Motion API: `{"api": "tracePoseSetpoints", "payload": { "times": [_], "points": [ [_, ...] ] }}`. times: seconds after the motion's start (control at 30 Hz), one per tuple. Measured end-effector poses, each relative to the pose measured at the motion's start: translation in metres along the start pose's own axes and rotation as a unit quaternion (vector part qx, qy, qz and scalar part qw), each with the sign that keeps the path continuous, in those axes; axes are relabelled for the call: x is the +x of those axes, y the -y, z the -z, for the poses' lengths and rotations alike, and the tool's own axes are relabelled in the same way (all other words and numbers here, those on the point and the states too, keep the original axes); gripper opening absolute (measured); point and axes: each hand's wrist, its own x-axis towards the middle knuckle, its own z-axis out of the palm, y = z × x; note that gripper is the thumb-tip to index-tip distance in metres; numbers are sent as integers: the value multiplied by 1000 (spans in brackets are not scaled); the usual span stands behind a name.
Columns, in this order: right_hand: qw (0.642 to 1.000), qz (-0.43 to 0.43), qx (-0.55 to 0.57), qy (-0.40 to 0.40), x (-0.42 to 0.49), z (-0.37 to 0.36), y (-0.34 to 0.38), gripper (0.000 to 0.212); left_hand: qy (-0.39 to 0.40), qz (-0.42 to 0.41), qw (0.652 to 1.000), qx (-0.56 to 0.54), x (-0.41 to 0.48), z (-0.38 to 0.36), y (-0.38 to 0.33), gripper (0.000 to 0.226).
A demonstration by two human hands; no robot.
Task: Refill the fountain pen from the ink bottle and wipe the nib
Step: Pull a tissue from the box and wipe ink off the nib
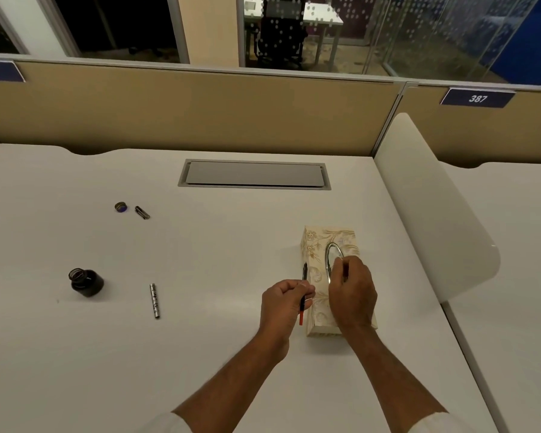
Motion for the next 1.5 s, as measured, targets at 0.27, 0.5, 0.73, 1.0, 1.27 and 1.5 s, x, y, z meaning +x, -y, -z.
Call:
{"api": "tracePoseSetpoints", "payload": {
  "times": [0.27,0.5,0.73,1.0,1.27,1.5],
  "points": [
    [996,29,-78,42,0,-1,1,15,6,5,1000,-2,1,1,-1,11],
    [1000,-10,-13,13,1,9,11,13,10,6,1000,-6,-1,3,-5,12],
    [995,-9,91,42,4,25,28,4,18,-26,999,-18,-15,10,-18,15],
    [977,40,177,116,-10,46,81,10,1,-84,996,-23,-49,35,-40,16],
    [922,-26,310,233,-34,71,135,10,-1,-129,992,-5,-94,67,-47,18],
    [891,-101,363,253,-69,66,182,10,20,-143,990,2,-116,117,-57,21]
  ]
}}
